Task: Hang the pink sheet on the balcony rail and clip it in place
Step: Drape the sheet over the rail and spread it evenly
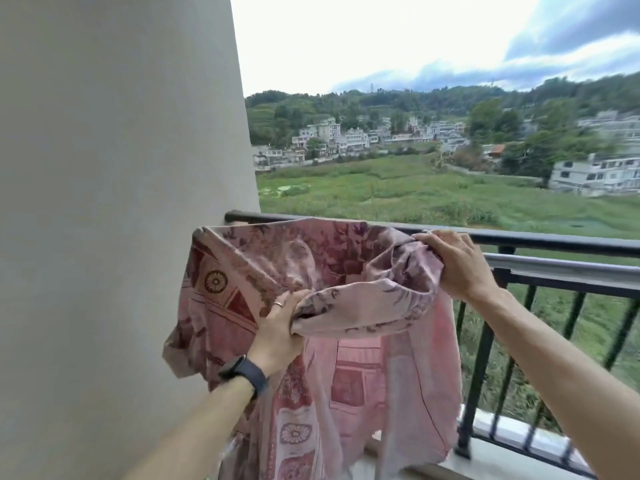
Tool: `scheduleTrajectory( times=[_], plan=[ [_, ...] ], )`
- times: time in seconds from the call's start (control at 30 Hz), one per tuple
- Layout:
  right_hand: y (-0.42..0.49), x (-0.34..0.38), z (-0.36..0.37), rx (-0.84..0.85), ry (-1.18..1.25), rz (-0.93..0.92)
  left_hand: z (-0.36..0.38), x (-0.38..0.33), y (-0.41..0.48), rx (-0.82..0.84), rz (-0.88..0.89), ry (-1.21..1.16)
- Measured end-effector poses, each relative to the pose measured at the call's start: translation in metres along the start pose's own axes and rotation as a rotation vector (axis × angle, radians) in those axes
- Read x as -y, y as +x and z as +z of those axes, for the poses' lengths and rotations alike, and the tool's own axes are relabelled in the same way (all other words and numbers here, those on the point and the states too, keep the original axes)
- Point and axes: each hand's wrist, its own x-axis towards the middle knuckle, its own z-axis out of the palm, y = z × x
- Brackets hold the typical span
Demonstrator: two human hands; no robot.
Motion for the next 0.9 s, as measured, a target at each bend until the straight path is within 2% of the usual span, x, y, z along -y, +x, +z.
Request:
scheduleTrajectory(
  times=[0.17,0.27,0.33,0.4,0.47,0.53,0.6,0.67,0.73,0.77,0.8,0.9],
  plan=[
    [-0.049,-0.026,0.020,0.108,-0.170,0.010,0.094,0.017,-0.023,0.156,-0.219,0.036],
    [-0.054,-0.012,0.031,0.109,-0.115,0.132,0.121,0.032,-0.028,0.201,-0.285,-0.022],
    [-0.065,0.010,0.038,-0.001,0.135,0.249,0.135,0.036,-0.030,0.202,-0.309,-0.050],
    [-0.084,0.033,0.054,-0.113,0.538,0.433,0.151,0.030,-0.028,0.139,-0.310,-0.098],
    [-0.105,0.057,0.068,-0.063,0.909,0.522,0.163,0.020,-0.022,0.098,-0.286,-0.095],
    [-0.113,0.065,0.076,-0.014,1.014,0.495,0.165,0.003,-0.010,0.102,-0.208,0.025],
    [-0.088,0.044,0.071,-0.003,0.942,0.485,0.165,-0.022,0.018,0.114,-0.109,0.123],
    [-0.047,0.026,0.052,-0.086,0.797,0.488,0.153,-0.048,0.049,0.176,-0.028,0.011],
    [-0.001,0.012,0.028,-0.187,0.684,0.474,0.136,-0.071,0.083,0.313,0.050,-0.115],
    [0.022,0.001,0.017,-0.183,0.638,0.468,0.130,-0.082,0.103,0.347,0.088,-0.124],
    [0.043,-0.009,0.010,-0.152,0.559,0.460,0.122,-0.089,0.124,0.311,0.116,-0.122],
    [0.092,-0.043,0.012,-0.093,0.305,0.432,0.103,-0.078,0.197,0.018,0.128,0.014]
  ],
)
